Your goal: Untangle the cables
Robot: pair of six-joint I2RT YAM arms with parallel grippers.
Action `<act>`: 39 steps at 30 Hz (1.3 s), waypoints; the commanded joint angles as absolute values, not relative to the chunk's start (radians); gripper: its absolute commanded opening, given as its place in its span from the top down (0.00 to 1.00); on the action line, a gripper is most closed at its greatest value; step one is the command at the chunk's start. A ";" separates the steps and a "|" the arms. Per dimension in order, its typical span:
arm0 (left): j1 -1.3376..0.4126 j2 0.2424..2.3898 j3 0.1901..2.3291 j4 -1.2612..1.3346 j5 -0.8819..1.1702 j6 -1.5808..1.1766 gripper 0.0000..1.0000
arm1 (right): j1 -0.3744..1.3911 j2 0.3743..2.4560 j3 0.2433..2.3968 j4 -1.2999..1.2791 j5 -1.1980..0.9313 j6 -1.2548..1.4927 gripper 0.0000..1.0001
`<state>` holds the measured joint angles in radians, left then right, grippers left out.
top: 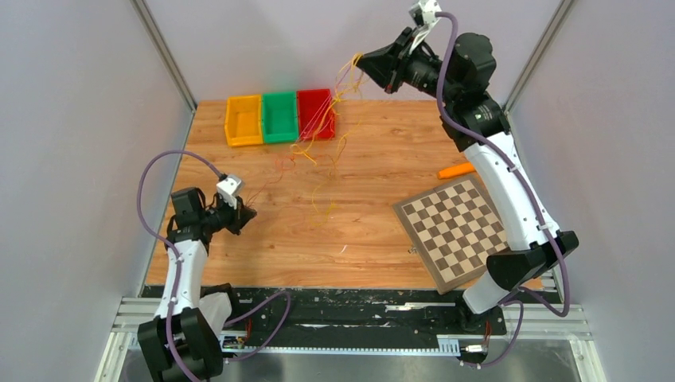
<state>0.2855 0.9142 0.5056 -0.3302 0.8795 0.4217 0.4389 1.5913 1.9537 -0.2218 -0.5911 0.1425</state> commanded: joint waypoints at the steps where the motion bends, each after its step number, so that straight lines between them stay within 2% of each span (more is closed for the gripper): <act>1: 0.361 0.907 0.529 -0.455 0.769 0.551 1.00 | 0.364 1.608 2.083 -0.124 -0.475 0.192 1.00; 4: 0.421 0.938 0.581 -0.521 0.779 0.629 1.00 | 0.319 1.628 2.127 -0.118 -0.454 0.215 0.98; 13: 0.599 1.121 0.689 -0.630 0.736 0.825 1.00 | 0.229 1.629 2.134 -0.090 -0.411 0.223 1.00; 18: 0.609 1.169 0.766 -0.725 0.793 0.913 1.00 | 0.206 1.593 2.027 -0.087 -0.400 0.201 0.97; 20: 0.575 1.155 0.823 -0.780 0.874 0.881 1.00 | 0.204 1.557 1.897 -0.088 -0.427 0.193 0.91; 21: 0.551 1.150 0.861 -0.806 0.902 0.862 1.00 | 0.205 1.541 1.826 -0.090 -0.462 0.191 0.82; 23: 0.472 1.130 0.914 -0.827 0.940 0.788 1.00 | 0.204 1.518 1.674 -0.103 -0.539 0.169 0.52; 24: 0.415 1.114 0.930 -0.827 0.953 0.729 1.00 | 0.204 1.509 1.599 -0.114 -0.566 0.142 0.46; 28: 0.258 1.079 1.004 -0.787 0.997 0.545 1.00 | 0.205 1.514 1.369 -0.197 -0.524 -0.007 0.35; 29: 0.236 1.078 1.006 -0.782 0.967 0.527 0.95 | 0.205 1.526 1.354 -0.228 -0.513 -0.046 0.33; 30: 0.211 1.081 1.003 -0.781 0.949 0.523 0.78 | 0.205 1.537 1.348 -0.260 -0.507 -0.072 0.31; 31: 0.207 1.089 0.997 -0.786 0.907 0.516 0.69 | 0.205 1.551 1.352 -0.290 -0.504 -0.085 0.29; 34: 0.262 1.114 0.988 -0.796 0.843 0.494 0.59 | 0.206 1.582 1.382 -0.342 -0.572 -0.105 0.20; 35: 0.312 1.127 0.991 -0.801 0.849 0.490 0.50 | 0.210 1.587 1.390 -0.351 -0.589 -0.108 0.17; 37: 0.371 1.146 1.001 -0.798 0.825 0.484 0.37 | 0.220 1.595 1.395 -0.362 -0.612 -0.123 0.10; 39: 0.395 1.168 1.018 -0.800 0.768 0.501 0.28 | 0.234 1.604 1.399 -0.376 -0.627 -0.139 0.07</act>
